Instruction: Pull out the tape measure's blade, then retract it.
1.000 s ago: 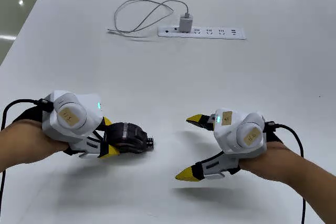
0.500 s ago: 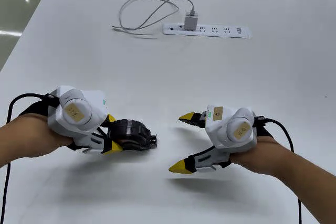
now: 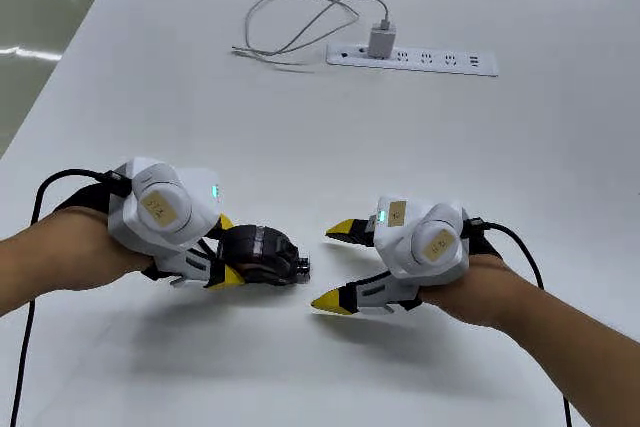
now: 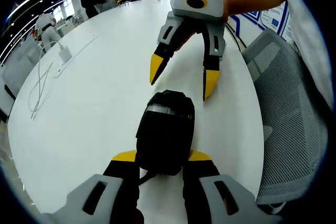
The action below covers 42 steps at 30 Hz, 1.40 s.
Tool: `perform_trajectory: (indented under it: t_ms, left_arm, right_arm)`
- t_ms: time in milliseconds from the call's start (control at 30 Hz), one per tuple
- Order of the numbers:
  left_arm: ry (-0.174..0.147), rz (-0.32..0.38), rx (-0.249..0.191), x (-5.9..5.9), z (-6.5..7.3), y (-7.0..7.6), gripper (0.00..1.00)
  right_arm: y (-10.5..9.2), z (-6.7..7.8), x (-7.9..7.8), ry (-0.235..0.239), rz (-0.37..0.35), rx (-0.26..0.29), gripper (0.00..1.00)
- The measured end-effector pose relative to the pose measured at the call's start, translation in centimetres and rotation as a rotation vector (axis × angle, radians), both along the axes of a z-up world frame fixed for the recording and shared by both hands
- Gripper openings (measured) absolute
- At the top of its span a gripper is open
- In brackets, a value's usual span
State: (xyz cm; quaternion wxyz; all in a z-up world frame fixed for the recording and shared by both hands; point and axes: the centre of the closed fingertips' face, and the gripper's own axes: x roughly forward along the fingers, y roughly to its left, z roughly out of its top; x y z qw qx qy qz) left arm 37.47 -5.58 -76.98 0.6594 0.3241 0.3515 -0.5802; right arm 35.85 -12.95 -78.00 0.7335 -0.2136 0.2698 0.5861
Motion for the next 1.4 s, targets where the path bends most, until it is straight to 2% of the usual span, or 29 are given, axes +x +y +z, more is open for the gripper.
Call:
perform_trajectory:
  t_ms: [333,400,900,1033,1400]
  left_arm:
    - [0.003,0.004,0.000,0.1,-0.1,0.0,0.27]
    - [0.001,0.003,0.000,0.1,-0.1,0.1,0.27]
    - [0.005,0.001,0.004,0.2,-0.1,0.1,0.27]
    - [0.006,0.000,0.002,0.1,-0.1,0.1,0.27]
    - [0.008,-0.002,-0.002,0.1,-0.1,0.1,0.26]
  right_arm:
    - [0.9,-0.9,0.0,-0.009,0.047,-0.009,0.34]
    - [1.0,-1.0,0.1,-0.015,0.056,-0.008,0.29]
    - [1.7,-1.1,0.1,-0.035,0.099,0.011,0.15]
    - [1.8,-1.1,0.4,-0.039,0.090,0.018,0.12]
    - [1.8,-1.0,0.3,-0.036,0.089,0.031,0.11]
